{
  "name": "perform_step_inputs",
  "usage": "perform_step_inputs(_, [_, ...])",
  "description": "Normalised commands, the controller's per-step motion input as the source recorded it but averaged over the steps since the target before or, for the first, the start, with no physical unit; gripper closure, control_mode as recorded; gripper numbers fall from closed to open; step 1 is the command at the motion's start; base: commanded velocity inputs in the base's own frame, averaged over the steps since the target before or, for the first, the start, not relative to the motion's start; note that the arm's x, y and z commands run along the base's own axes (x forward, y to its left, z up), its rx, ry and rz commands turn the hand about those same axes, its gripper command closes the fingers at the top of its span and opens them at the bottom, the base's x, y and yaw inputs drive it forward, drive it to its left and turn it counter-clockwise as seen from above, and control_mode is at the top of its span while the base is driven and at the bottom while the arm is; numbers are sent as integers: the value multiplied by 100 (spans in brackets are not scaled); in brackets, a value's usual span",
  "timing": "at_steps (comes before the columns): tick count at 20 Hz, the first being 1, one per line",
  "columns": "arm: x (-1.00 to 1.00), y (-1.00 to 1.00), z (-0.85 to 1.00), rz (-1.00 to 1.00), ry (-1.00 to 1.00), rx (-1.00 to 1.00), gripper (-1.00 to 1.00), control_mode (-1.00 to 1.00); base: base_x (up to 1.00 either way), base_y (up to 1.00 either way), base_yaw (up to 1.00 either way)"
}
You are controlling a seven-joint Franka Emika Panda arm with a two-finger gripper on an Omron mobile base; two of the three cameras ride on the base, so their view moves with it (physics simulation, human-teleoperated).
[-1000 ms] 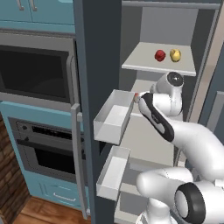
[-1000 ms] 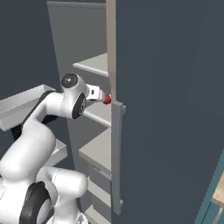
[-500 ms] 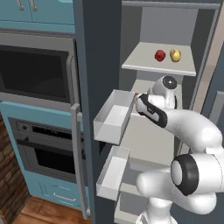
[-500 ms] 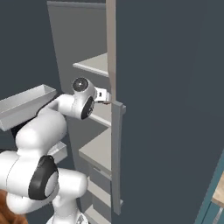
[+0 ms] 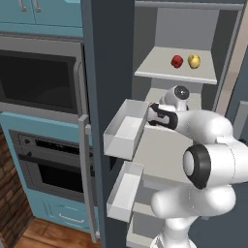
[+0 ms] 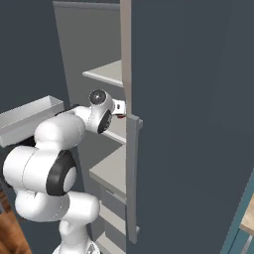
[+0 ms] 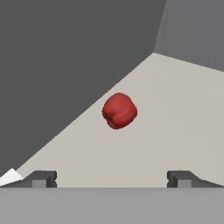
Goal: Take the garlic and bell pepper from the second highest rack and move them to the highest rack where the potato and bell pepper are located, to maximize freezer space. Close the freezer door after rearranging.
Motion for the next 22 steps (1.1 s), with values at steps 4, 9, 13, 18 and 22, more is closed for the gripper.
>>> perform_step_inputs(4, [43, 0, -14, 0, 2, 0, -100, -100, 0, 0, 0])
perform_step_inputs(9, [43, 0, -14, 0, 1, 0, -100, -100, 0, 0, 0])
perform_step_inputs(13, [33, 0, -16, 0, 1, 0, -100, -100, 0, 0, 0])
perform_step_inputs(18, [25, 0, -18, 0, 2, 0, -100, -100, 0, 0, 0])
perform_step_inputs(22, [28, 0, -16, 0, 0, 0, -100, -100, 0, 0, 0])
